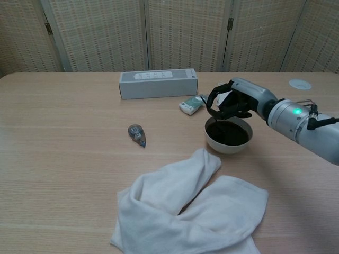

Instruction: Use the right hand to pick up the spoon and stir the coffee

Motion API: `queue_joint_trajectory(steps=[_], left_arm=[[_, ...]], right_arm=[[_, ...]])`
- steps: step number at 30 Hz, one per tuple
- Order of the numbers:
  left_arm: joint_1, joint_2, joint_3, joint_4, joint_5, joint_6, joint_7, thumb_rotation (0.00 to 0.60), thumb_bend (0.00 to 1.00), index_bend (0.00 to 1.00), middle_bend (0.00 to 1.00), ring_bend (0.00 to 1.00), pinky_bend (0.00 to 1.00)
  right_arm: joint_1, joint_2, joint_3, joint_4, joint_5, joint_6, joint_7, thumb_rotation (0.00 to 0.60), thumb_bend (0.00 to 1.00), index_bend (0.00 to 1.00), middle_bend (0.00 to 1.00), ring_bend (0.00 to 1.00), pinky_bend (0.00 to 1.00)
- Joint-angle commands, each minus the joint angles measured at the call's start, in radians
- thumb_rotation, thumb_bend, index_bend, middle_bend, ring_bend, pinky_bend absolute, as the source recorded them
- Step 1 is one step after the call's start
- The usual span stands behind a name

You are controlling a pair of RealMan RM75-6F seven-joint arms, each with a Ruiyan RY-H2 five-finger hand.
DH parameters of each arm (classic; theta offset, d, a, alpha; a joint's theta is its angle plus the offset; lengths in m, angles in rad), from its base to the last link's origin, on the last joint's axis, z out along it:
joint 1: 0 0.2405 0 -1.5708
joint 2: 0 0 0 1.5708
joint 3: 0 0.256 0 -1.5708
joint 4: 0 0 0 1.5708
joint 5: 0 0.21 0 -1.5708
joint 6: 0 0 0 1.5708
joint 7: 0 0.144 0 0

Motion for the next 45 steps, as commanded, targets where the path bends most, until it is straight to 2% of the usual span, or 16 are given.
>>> queue_joint_trajectory(steps=[1,7,13,19,36,45], left_arm=[[0.000,0.002,0.000,-0.002,0.001,0.000,0.000,0.600,0.22,0.20,0.20,0.19,0.19],[0.003,0.006,0.001,-0.007,-0.002,-0.001,0.001,0.600,0.22,0.20,0.20,0.19,0.19],[0.004,0.004,0.000,-0.008,-0.007,-0.004,0.005,0.600,0.22,0.20,0.20,0.19,0.19],[-0.001,0.003,0.000,-0.017,0.003,-0.008,0.013,0.600,0.22,0.20,0.20,0.19,0.19],[0.000,0.007,-0.002,-0.024,-0.001,-0.008,0.013,0.600,0.21,0.20,0.20,0.19,0.19],[-0.001,0.004,-0.003,-0.018,-0.001,-0.009,0.006,0.600,0.21,0.20,0.20,0.19,0.19]], right_arm=[[0.017,-0.044,0.004,0.050,-0.007,-0.012,0.061,0.600,0.50,0.73,1.00,1.00,1.00],[0.019,-0.071,-0.020,0.095,-0.049,-0.006,0.132,0.600,0.50,0.73,1.00,1.00,1.00],[-0.002,-0.050,-0.062,0.108,-0.101,0.019,0.199,0.600,0.51,0.73,1.00,1.00,1.00],[-0.016,-0.025,-0.085,0.132,-0.115,0.020,0.212,0.600,0.52,0.74,1.00,1.00,1.00],[0.041,-0.074,-0.057,0.218,-0.116,0.010,0.215,0.600,0.52,0.74,1.00,1.00,1.00],[0.020,-0.044,-0.101,0.153,-0.152,0.030,0.235,0.600,0.52,0.74,1.00,1.00,1.00]])
